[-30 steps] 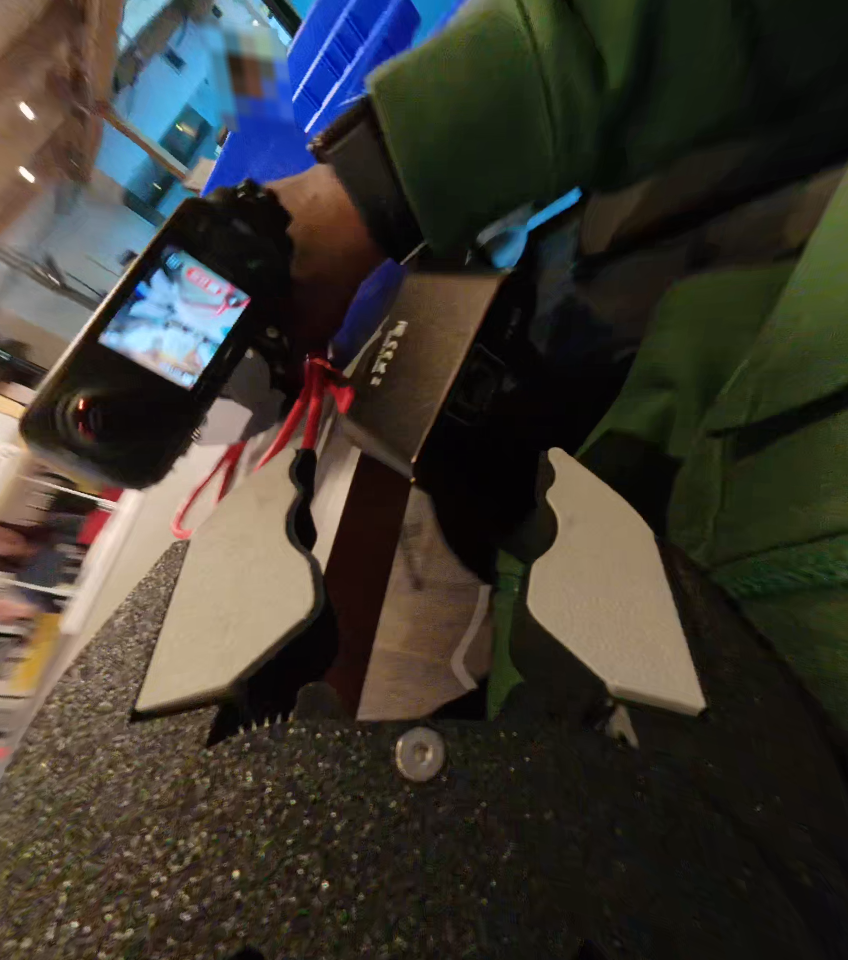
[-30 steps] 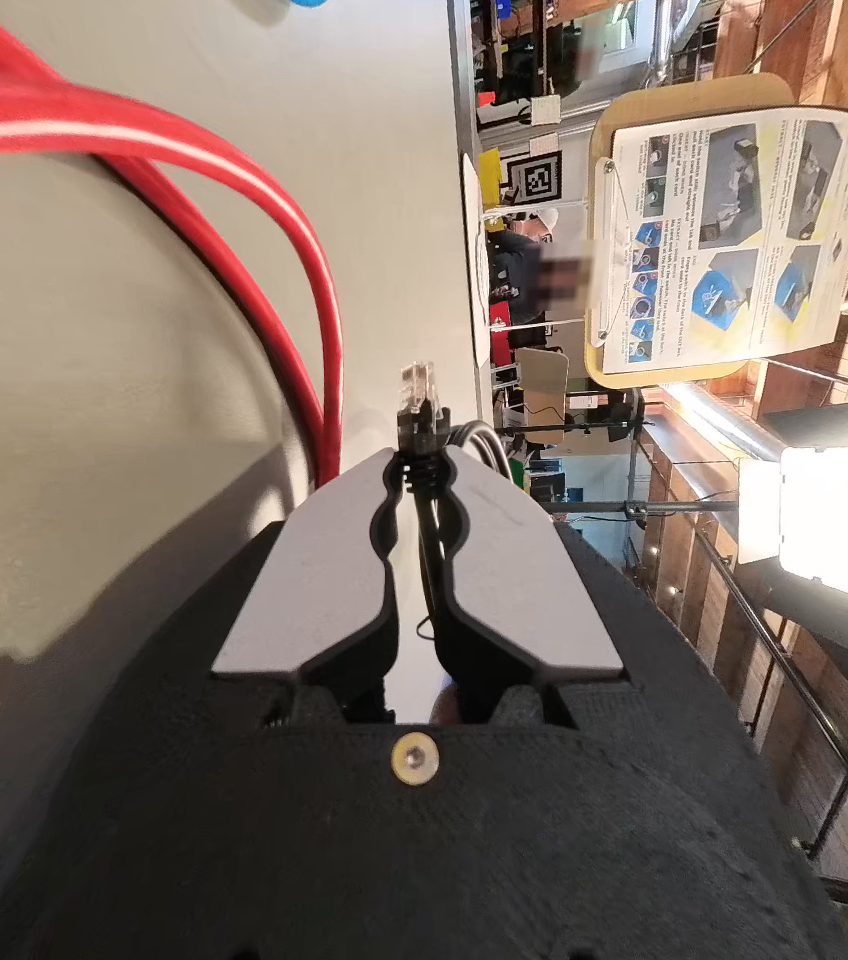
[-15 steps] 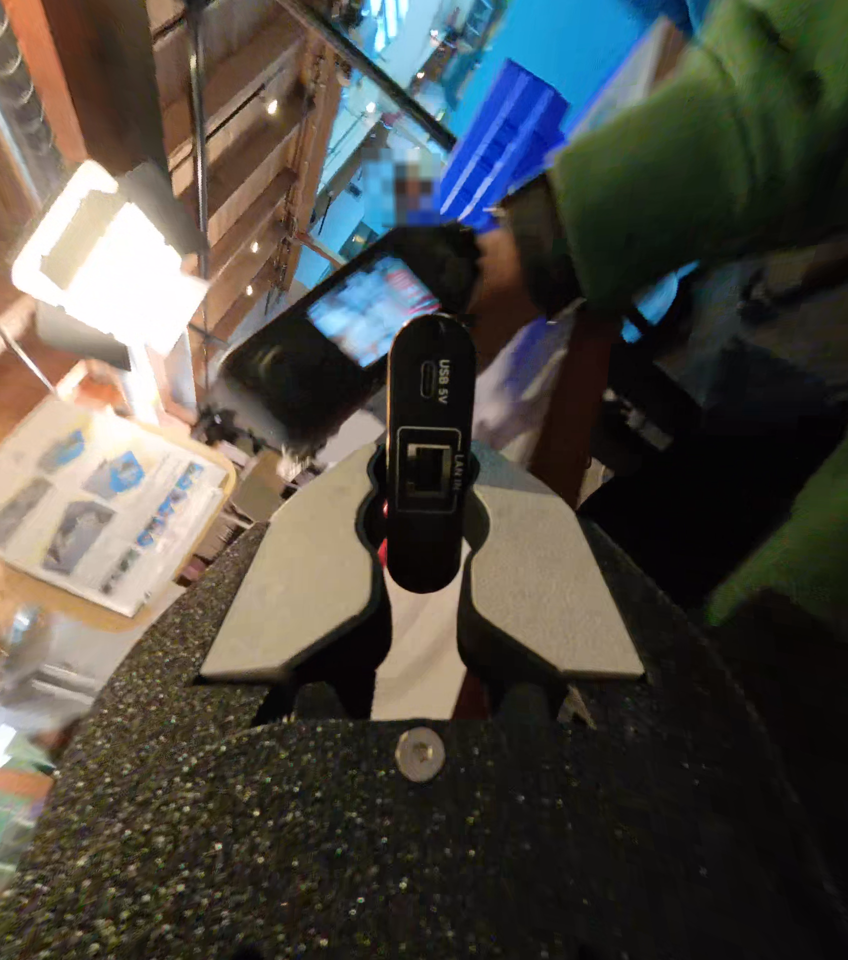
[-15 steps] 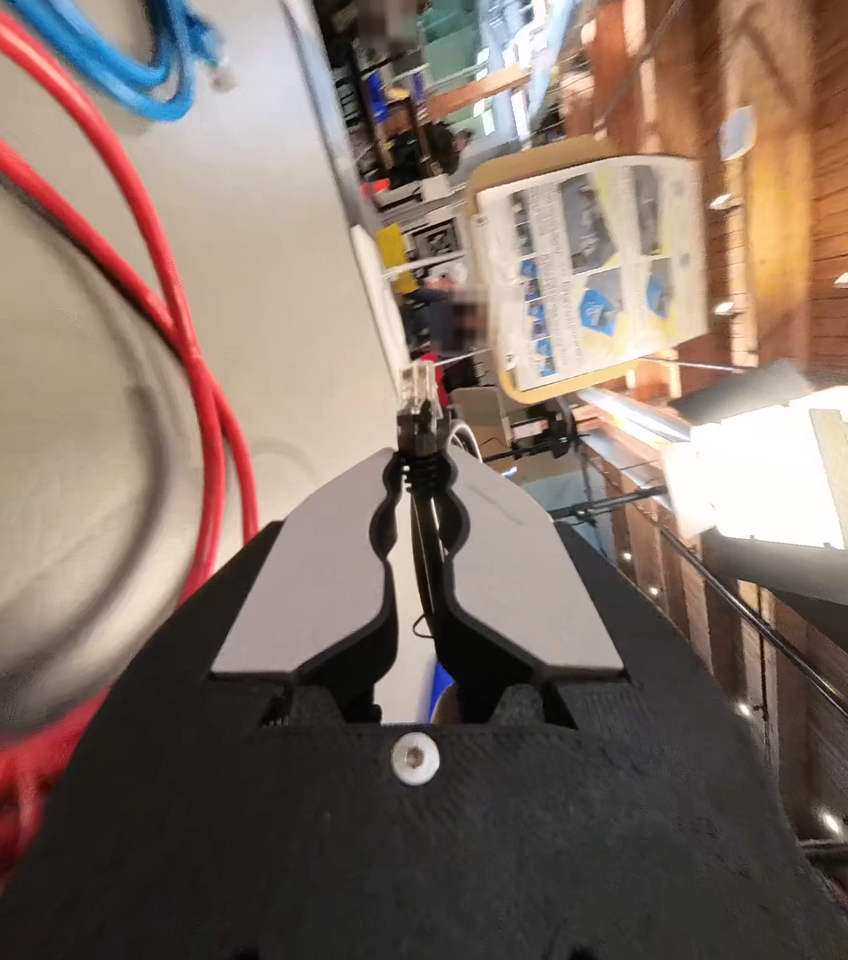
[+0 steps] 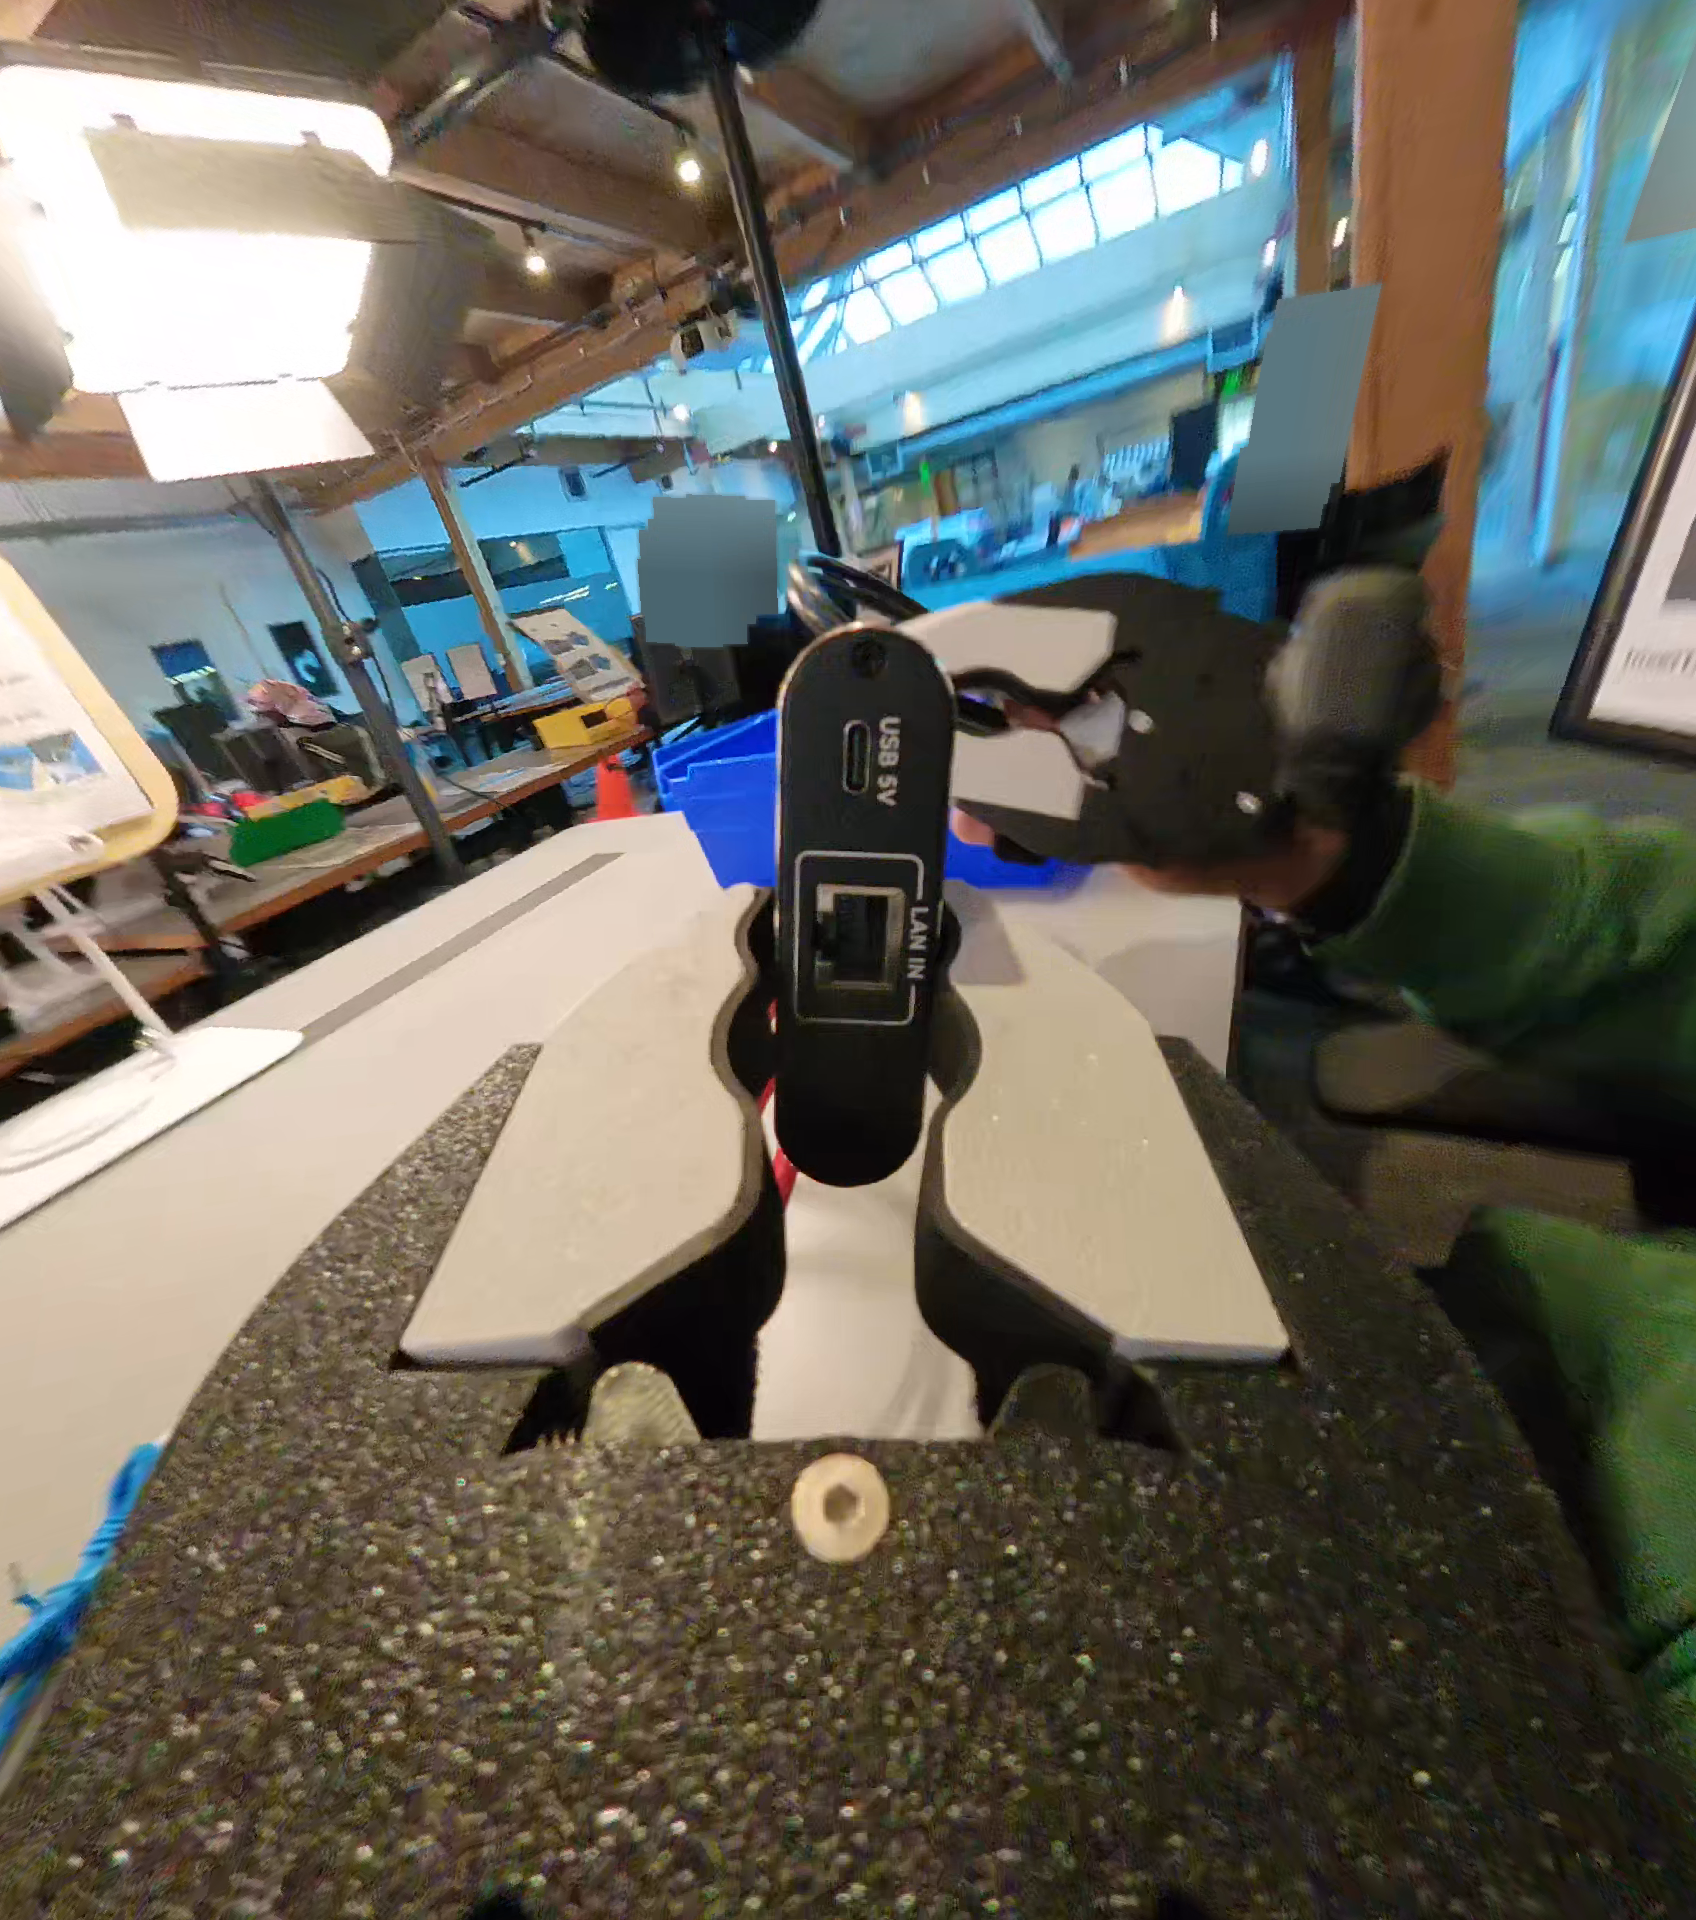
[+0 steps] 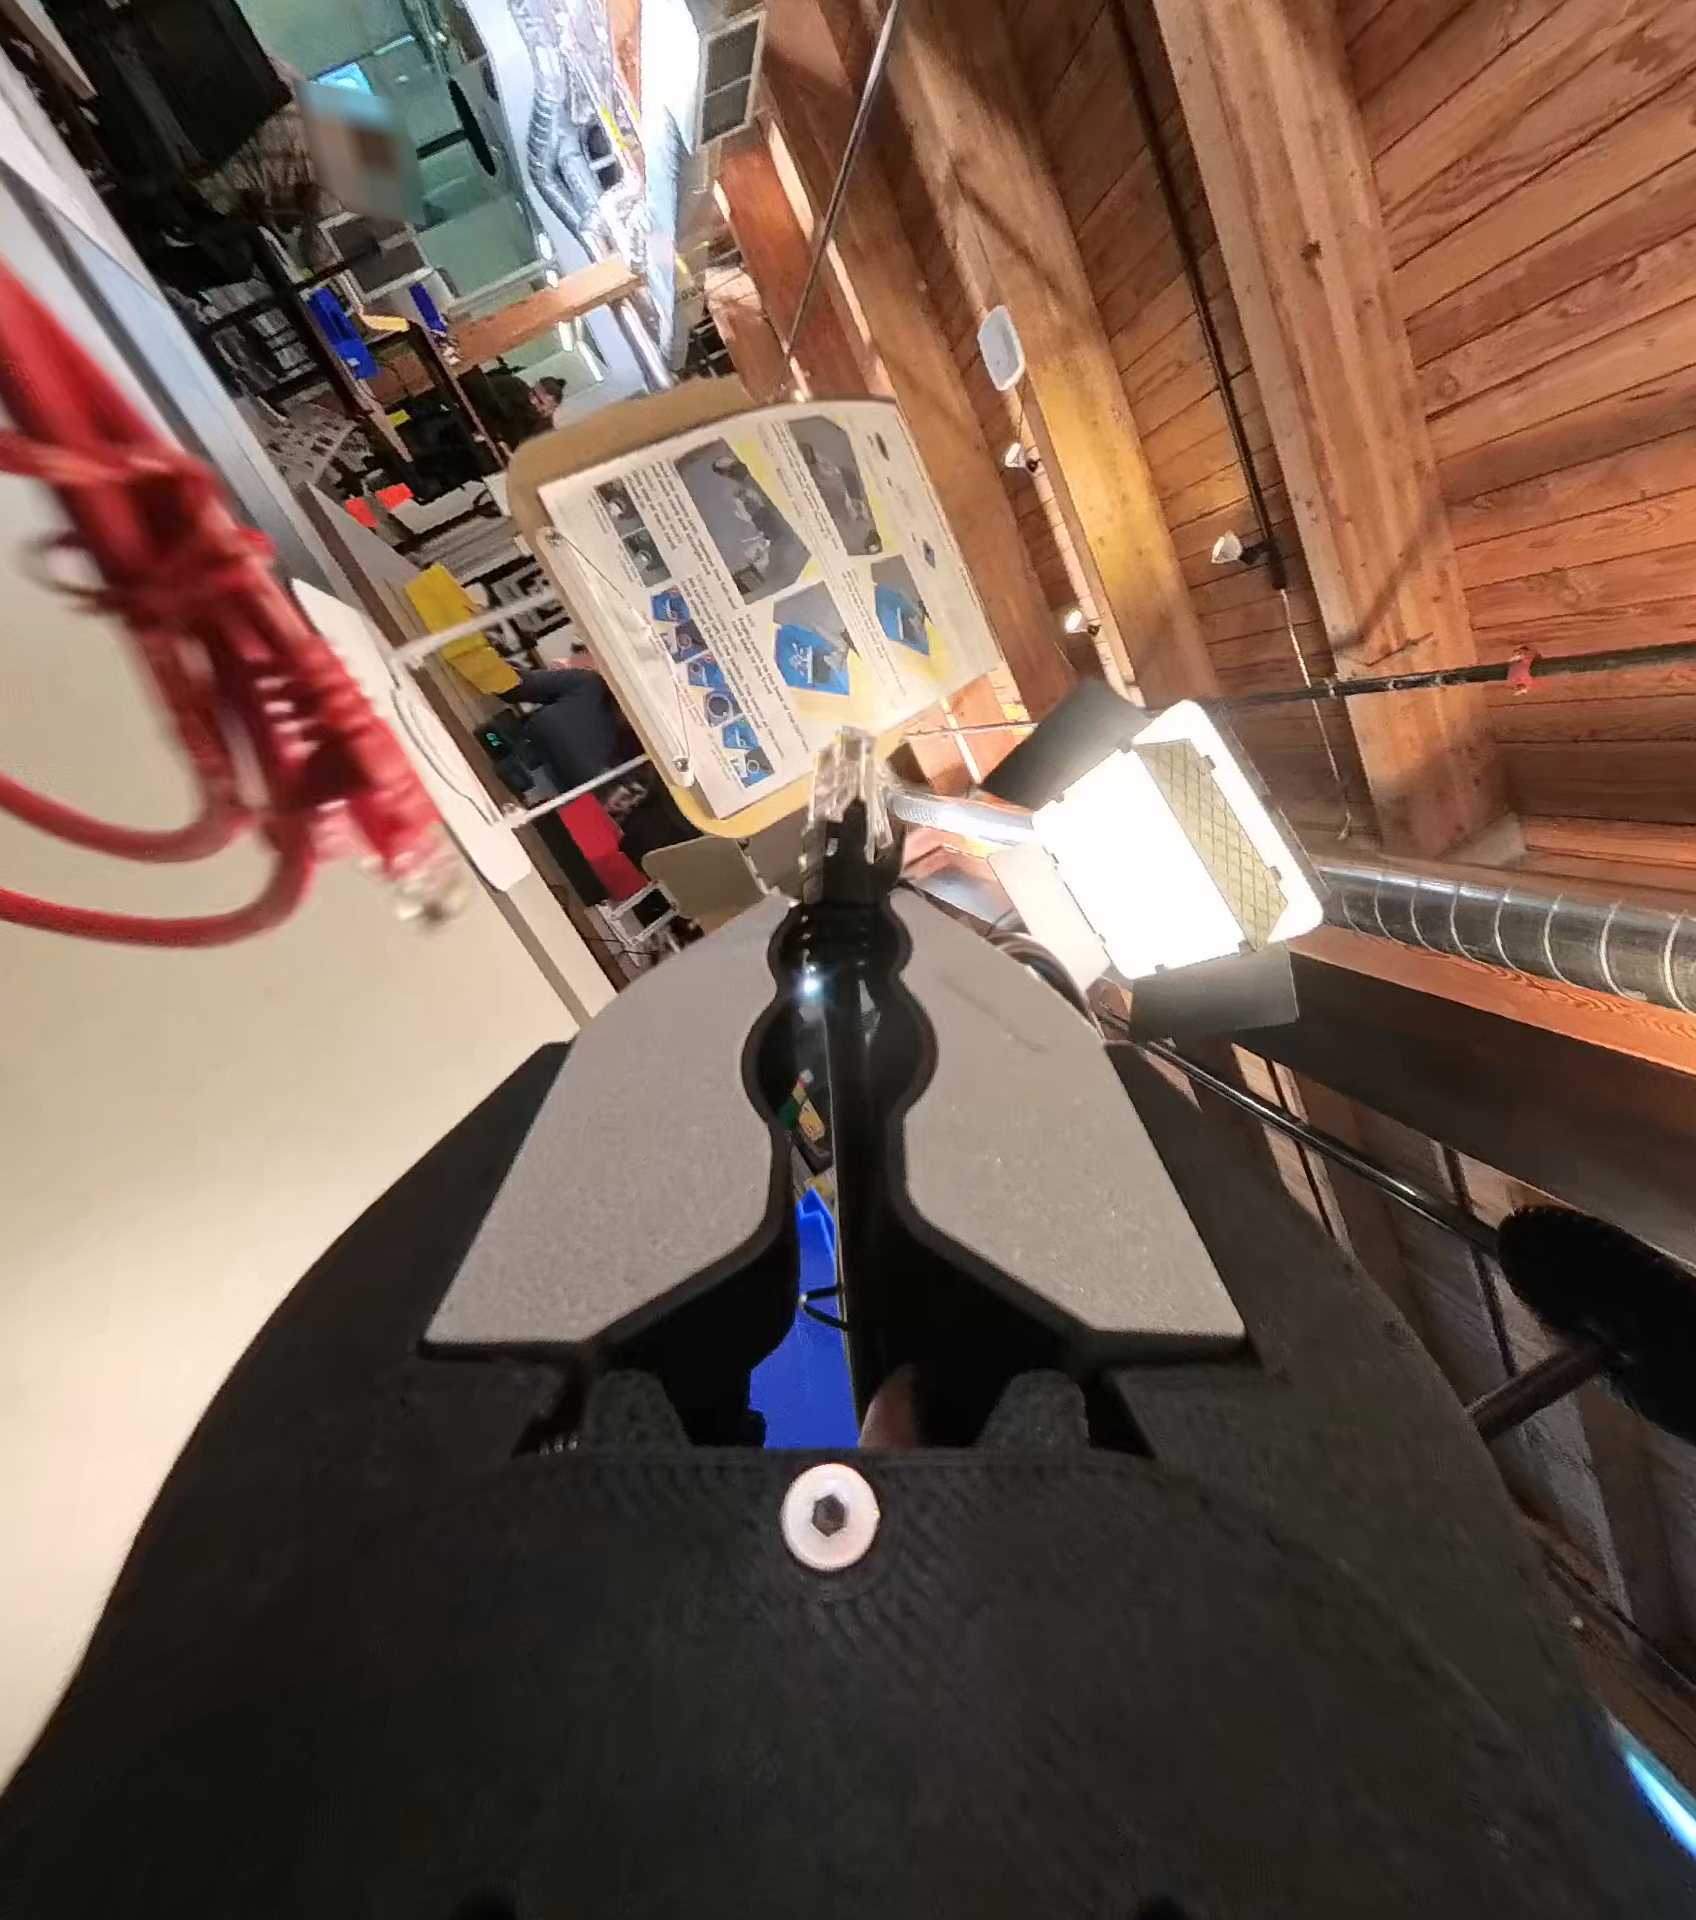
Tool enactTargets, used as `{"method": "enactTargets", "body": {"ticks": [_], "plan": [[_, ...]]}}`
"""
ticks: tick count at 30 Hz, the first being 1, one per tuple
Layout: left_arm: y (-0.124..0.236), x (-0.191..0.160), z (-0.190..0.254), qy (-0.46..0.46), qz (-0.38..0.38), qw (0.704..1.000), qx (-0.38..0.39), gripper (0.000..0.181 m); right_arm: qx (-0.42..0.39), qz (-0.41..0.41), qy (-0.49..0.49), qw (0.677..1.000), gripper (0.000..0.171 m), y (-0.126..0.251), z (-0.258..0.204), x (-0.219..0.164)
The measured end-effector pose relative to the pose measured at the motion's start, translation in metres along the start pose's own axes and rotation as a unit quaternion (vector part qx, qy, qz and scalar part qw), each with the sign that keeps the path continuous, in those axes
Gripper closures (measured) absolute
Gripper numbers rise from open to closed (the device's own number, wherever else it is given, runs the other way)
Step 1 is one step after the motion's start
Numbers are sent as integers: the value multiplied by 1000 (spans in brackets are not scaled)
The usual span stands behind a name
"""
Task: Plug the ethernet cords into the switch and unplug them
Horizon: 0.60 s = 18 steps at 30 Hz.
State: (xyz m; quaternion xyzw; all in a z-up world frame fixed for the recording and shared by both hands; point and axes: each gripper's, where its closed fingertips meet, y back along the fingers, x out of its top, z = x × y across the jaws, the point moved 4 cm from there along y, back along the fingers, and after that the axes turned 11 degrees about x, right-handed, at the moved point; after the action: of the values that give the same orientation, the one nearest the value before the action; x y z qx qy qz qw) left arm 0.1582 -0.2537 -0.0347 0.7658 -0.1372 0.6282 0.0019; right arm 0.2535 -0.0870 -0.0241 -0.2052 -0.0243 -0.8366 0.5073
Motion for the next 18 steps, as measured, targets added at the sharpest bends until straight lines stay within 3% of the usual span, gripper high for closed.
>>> {"method": "enactTargets", "body": {"ticks": [3,10,14,18], "plan": [[-7,0,-24,94,22,995,-33,155,48,22,14,999,160,6,-5,20],[-9,-16,-28,252,60,956,-138,155,35,64,89,993,161,17,-23,61],[-3,-13,-26,215,67,963,-145,155,77,78,82,991,161,20,-34,72],[2,-9,-15,137,74,975,-157,155,173,73,53,981,161,28,-35,81]]}}
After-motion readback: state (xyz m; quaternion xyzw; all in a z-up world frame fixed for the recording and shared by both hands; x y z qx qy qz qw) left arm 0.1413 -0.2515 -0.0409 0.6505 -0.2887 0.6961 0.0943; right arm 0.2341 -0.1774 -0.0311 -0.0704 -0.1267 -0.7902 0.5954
